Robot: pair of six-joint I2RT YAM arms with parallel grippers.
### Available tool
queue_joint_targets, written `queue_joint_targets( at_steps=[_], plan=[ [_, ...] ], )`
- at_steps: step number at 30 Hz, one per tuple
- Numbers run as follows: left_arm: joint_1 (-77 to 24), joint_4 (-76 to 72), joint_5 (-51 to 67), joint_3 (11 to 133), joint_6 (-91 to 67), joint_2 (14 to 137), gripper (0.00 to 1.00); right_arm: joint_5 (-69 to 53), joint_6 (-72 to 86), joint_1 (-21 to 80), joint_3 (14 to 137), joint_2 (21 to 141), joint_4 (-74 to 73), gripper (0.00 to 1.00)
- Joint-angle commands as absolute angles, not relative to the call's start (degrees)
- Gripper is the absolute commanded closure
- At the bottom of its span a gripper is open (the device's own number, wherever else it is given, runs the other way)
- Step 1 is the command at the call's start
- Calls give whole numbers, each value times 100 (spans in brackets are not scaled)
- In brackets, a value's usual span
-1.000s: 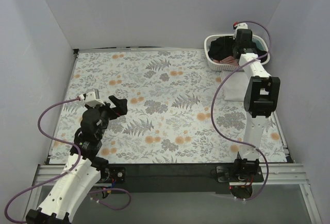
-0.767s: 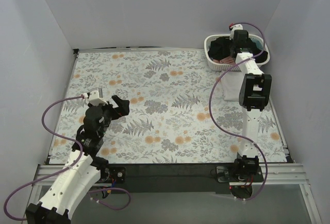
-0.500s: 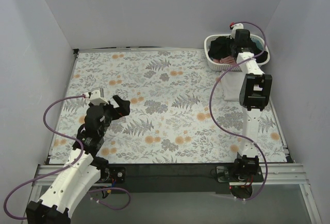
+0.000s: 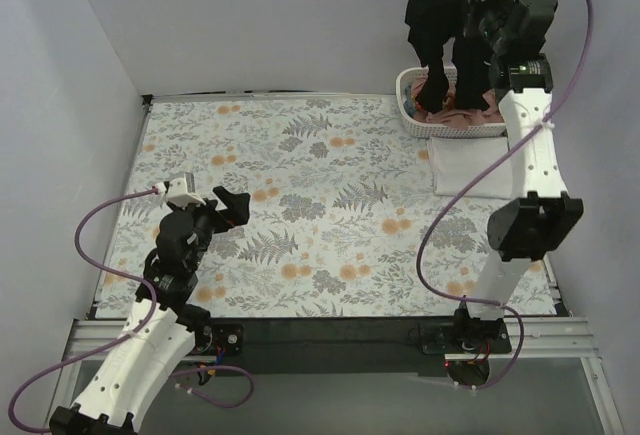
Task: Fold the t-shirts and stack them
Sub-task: Grab the tshirt from the pile, then move the tshirt to the center of the board
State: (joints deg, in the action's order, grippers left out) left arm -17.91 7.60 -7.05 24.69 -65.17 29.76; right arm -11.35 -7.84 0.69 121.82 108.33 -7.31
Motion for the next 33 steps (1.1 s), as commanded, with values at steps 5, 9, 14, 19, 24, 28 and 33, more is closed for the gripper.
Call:
queue_joint_targets(
  at_steps=[5, 9, 14, 19, 24, 28, 33],
  plan=[
    [-1819, 712, -782, 2452, -6442, 2707, 2, -2645, -422, 1369, 11058, 9063, -193, 99],
    [-1819, 747, -809, 2461, -6469, 2637, 2, -2979, -80, 2370, 10260, 8536, -176, 99],
    [-1828, 852, -1045, 2496, -6521, 2566, 2, -2743, 464, 3067, 8415, 8148, -97, 54],
    [-1828, 1194, -1318, 2601, -6662, 2619, 2, -2128, 1001, 3085, 6508, 7876, -447, 31],
    [-1828, 1722, -1372, 2961, -6811, 2785, 2, -2092, 1037, 3216, 5424, 7629, -861, 33],
    [-1819, 2529, -1004, 3383, -7469, 3504, 2, -1916, 984, 3568, 4958, 7795, -1020, 33],
    [-1819, 3295, -870, 3445, -8750, 4420, 3, -1793, 1230, 3999, 5176, 8479, -765, 32]
  ],
)
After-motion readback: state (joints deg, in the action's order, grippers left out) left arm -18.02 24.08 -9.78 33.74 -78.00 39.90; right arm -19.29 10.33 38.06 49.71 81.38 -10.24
